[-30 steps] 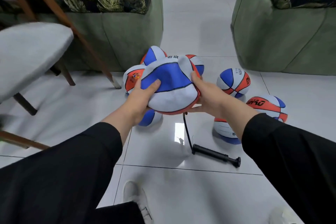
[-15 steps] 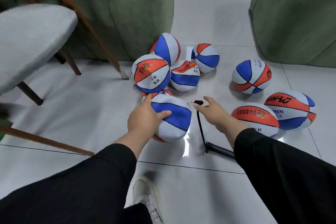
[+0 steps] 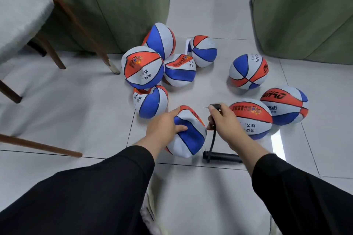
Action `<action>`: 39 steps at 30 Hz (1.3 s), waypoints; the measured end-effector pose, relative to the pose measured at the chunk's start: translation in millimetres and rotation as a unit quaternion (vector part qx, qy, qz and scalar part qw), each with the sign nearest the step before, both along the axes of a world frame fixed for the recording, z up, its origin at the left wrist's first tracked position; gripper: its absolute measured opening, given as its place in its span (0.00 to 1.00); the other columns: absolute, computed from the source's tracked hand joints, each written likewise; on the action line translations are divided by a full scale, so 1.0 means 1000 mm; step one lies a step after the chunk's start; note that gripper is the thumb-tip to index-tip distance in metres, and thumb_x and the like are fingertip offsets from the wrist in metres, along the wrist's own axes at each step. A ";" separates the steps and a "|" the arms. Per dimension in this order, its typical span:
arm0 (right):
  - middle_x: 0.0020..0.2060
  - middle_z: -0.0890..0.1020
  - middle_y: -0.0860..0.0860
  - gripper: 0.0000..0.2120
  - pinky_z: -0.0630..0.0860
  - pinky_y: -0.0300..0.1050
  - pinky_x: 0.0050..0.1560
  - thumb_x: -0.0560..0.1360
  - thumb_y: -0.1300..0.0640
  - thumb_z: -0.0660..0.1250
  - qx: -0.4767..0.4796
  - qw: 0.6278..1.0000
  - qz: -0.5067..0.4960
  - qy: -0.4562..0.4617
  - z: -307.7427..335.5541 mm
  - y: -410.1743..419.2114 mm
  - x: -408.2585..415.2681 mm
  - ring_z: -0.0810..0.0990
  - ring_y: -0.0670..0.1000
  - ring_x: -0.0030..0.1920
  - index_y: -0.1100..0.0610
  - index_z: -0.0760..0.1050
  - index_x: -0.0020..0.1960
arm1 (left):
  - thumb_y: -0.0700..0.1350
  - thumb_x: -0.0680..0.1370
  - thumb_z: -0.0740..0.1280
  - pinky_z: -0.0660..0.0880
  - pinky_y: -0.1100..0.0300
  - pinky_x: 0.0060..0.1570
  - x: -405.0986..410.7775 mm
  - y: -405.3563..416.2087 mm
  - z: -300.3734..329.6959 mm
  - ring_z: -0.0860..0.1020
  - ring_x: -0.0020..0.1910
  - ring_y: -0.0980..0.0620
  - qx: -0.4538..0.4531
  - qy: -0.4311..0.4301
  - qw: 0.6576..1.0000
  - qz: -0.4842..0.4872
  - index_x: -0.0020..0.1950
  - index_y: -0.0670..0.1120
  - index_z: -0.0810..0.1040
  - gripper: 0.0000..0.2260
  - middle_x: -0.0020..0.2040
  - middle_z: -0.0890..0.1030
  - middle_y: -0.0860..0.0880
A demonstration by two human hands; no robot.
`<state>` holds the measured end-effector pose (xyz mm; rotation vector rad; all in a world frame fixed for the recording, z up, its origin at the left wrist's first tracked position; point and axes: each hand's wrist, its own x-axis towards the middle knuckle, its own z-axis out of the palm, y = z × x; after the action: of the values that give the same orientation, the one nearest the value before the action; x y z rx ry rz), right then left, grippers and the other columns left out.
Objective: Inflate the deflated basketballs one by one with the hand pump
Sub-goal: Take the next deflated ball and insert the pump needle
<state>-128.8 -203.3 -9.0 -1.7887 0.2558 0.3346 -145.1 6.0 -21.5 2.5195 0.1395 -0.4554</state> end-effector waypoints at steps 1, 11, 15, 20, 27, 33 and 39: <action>0.35 0.78 0.51 0.08 0.80 0.52 0.45 0.83 0.50 0.62 -0.016 1.000 0.009 -0.007 -0.001 -0.002 -0.003 0.77 0.51 0.36 0.54 0.75 0.54 | 0.58 0.77 0.73 0.77 0.53 0.57 -0.002 -0.005 -0.007 0.78 0.63 0.44 -0.014 0.002 1.000 0.003 0.80 0.63 0.65 0.32 0.67 0.80 0.50; 0.33 0.82 0.50 0.09 0.76 0.48 0.52 0.84 0.50 0.61 0.034 0.999 0.006 0.005 -0.028 -0.015 0.005 0.87 0.52 0.48 0.55 0.75 0.57 | 0.51 0.79 0.72 0.74 0.55 0.60 0.009 -0.012 -0.030 0.78 0.62 0.46 -0.120 0.034 0.984 0.124 0.73 0.50 0.75 0.22 0.62 0.81 0.51; 0.39 0.86 0.53 0.09 0.78 0.56 0.60 0.84 0.48 0.60 0.021 0.999 0.035 0.026 -0.040 -0.016 0.011 0.86 0.53 0.51 0.52 0.75 0.57 | 0.45 0.80 0.68 0.72 0.52 0.65 0.014 -0.019 -0.038 0.73 0.66 0.45 -0.198 0.119 0.949 0.214 0.80 0.47 0.63 0.30 0.71 0.73 0.45; 0.38 0.86 0.53 0.11 0.76 0.62 0.65 0.83 0.45 0.60 0.028 0.997 0.051 0.053 -0.050 -0.022 0.017 0.86 0.53 0.52 0.51 0.75 0.56 | 0.47 0.80 0.66 0.71 0.50 0.70 0.016 -0.020 -0.046 0.75 0.66 0.46 -0.249 0.099 0.923 0.277 0.77 0.47 0.69 0.25 0.67 0.75 0.49; 0.33 0.82 0.52 0.13 0.75 0.64 0.65 0.82 0.45 0.60 0.058 0.995 0.036 0.073 -0.053 -0.016 0.022 0.88 0.54 0.47 0.52 0.76 0.57 | 0.66 0.78 0.68 0.70 0.38 0.68 -0.002 -0.025 -0.050 0.66 0.77 0.42 -0.319 0.216 0.861 0.332 0.84 0.53 0.53 0.42 0.80 0.65 0.48; 0.33 0.83 0.53 0.14 0.76 0.65 0.64 0.81 0.43 0.60 0.058 0.995 0.019 0.074 -0.055 -0.009 0.012 0.86 0.55 0.46 0.52 0.77 0.54 | 0.54 0.76 0.77 0.70 0.48 0.62 -0.011 -0.049 -0.058 0.70 0.65 0.48 -0.335 0.232 0.873 0.269 0.85 0.52 0.45 0.49 0.72 0.69 0.51; 0.32 0.81 0.53 0.14 0.76 0.67 0.62 0.82 0.45 0.60 0.081 0.991 -0.014 0.105 -0.050 -0.021 0.012 0.81 0.56 0.43 0.54 0.77 0.54 | 0.62 0.60 0.82 0.76 0.46 0.68 0.002 -0.056 -0.063 0.75 0.68 0.47 -0.251 0.108 0.945 0.182 0.81 0.54 0.57 0.55 0.72 0.72 0.50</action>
<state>-116.5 -224.6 -58.7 -1.5905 0.3913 0.5094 -142.7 -49.7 -84.9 1.8862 0.4973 -0.5346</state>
